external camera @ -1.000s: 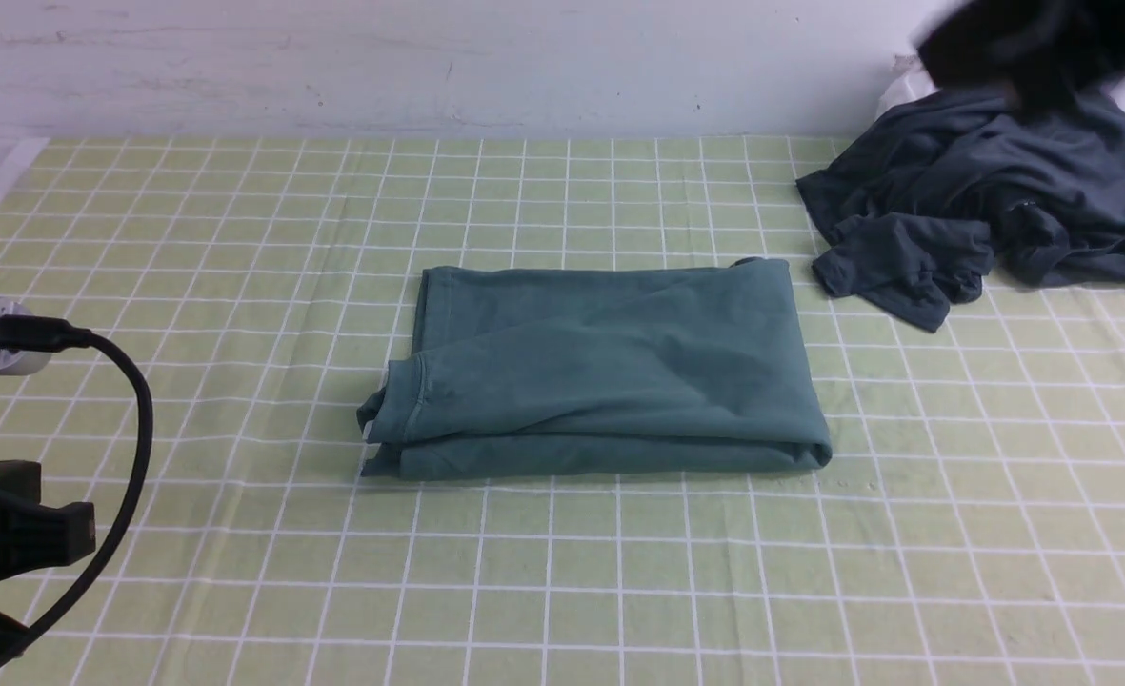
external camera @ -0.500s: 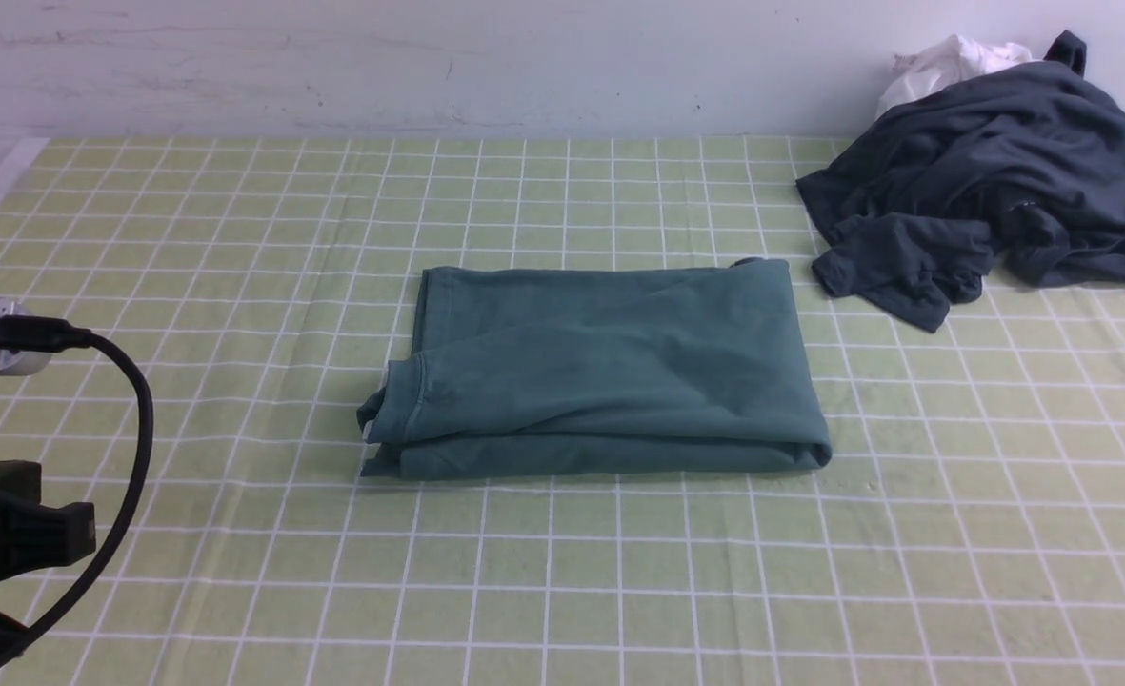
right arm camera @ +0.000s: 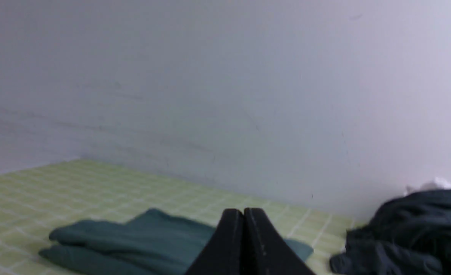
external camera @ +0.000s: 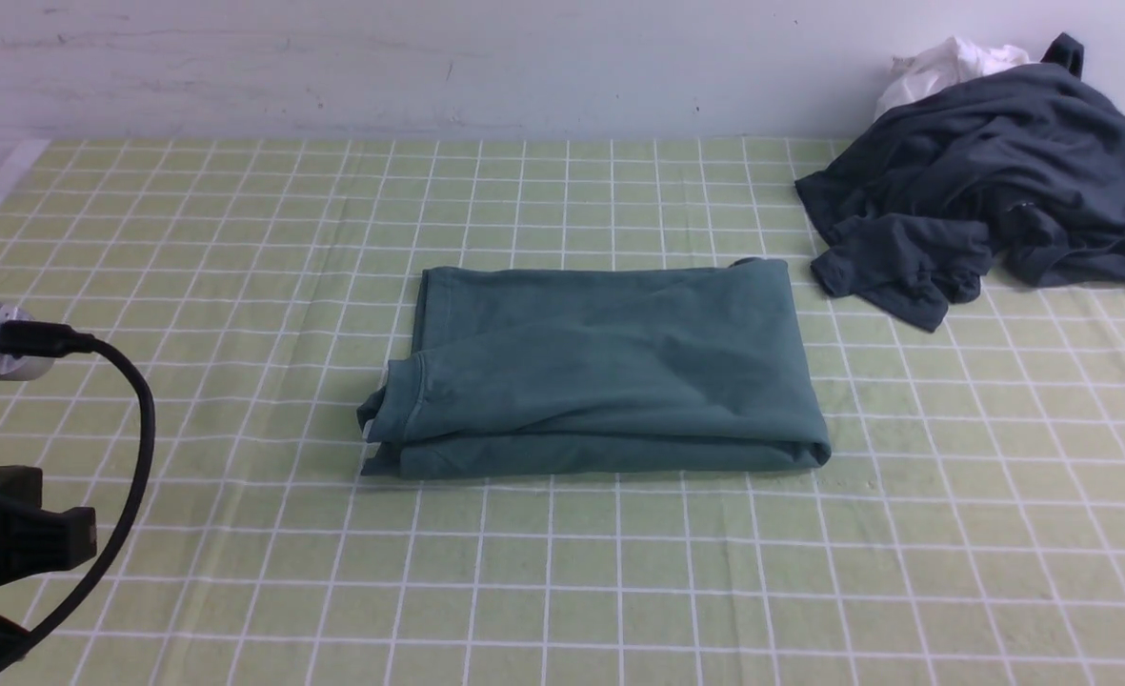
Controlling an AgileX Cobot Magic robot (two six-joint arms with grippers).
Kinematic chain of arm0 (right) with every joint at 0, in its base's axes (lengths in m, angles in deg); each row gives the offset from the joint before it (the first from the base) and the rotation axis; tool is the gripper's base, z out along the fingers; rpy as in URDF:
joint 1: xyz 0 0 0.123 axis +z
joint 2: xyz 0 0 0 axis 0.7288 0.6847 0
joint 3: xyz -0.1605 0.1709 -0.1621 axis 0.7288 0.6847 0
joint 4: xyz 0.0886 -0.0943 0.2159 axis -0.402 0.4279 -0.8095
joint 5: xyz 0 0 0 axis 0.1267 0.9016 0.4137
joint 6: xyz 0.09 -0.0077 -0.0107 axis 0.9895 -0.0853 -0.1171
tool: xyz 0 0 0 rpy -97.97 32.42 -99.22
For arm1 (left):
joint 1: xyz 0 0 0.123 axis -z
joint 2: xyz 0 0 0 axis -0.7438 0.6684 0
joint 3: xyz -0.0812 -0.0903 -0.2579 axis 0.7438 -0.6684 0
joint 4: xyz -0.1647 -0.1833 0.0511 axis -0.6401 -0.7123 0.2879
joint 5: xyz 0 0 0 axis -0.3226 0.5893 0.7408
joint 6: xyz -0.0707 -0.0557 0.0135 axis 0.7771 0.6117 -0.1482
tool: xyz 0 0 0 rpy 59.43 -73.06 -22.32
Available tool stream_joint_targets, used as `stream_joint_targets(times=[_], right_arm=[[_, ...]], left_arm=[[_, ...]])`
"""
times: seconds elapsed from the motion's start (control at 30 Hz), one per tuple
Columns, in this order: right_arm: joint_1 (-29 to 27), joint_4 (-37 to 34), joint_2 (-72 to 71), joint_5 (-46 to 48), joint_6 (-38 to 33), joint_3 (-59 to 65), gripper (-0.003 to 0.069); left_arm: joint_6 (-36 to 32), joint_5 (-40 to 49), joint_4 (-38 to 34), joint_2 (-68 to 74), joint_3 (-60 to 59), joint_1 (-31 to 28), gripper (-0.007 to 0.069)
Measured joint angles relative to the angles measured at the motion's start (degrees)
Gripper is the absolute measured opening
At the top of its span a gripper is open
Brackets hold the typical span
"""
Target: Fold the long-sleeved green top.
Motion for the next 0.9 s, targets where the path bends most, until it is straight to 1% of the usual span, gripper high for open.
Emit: stream_joint_targets(times=[0.07, 0.13, 0.17, 0.2, 0.23, 0.3, 0.43, 0.5, 0.63, 0.9], right_arm=[[-0.7, -0.9, -0.7, 3.0, 0.0, 0.0, -0.0014], [-4.7, -2.6, -1.9, 10.2, 0.0, 0.0, -0.0014], [-6.3, -2.8, -2.1, 11.8, 0.0, 0.0, -0.0014], [-8.9, -3.1, -2.1, 15.5, 0.0, 0.0, -0.0014], [-9.8, -3.1, -2.1, 16.5, 0.0, 0.0, -0.0014], [-14.6, -3.1, -2.1, 21.9, 0.0, 0.0, -0.0014], [-21.6, -3.1, -2.1, 23.5, -0.3, -0.1, -0.0014], [-23.7, -3.1, -2.1, 23.5, -0.7, -0.1, -0.0014], [-25.2, -3.1, -2.1, 23.6, -1.0, -0.1, -0.0014], [-25.3, -3.1, -2.1, 23.6, -1.1, -0.1, -0.0014]], left_arm=[[0.0, 0.0, 0.0, 0.0, 0.0, 0.0, -0.0004], [0.0, 0.0, 0.0, 0.0, 0.0, 0.0, -0.0004], [0.0, 0.0, 0.0, 0.0, 0.0, 0.0, -0.0004], [0.0, 0.0, 0.0, 0.0, 0.0, 0.0, -0.0004], [0.0, 0.0, 0.0, 0.0, 0.0, 0.0, -0.0004], [0.0, 0.0, 0.0, 0.1, 0.0, 0.0, -0.0004], [0.0, 0.0, 0.0, 0.2, 0.0, 0.0, -0.0004], [0.0, 0.0, 0.0, 0.2, 0.0, 0.0, -0.0004], [0.0, 0.0, 0.0, 0.2, 0.0, 0.0, -0.0004], [0.0, 0.0, 0.0, 0.2, 0.0, 0.0, -0.0004]])
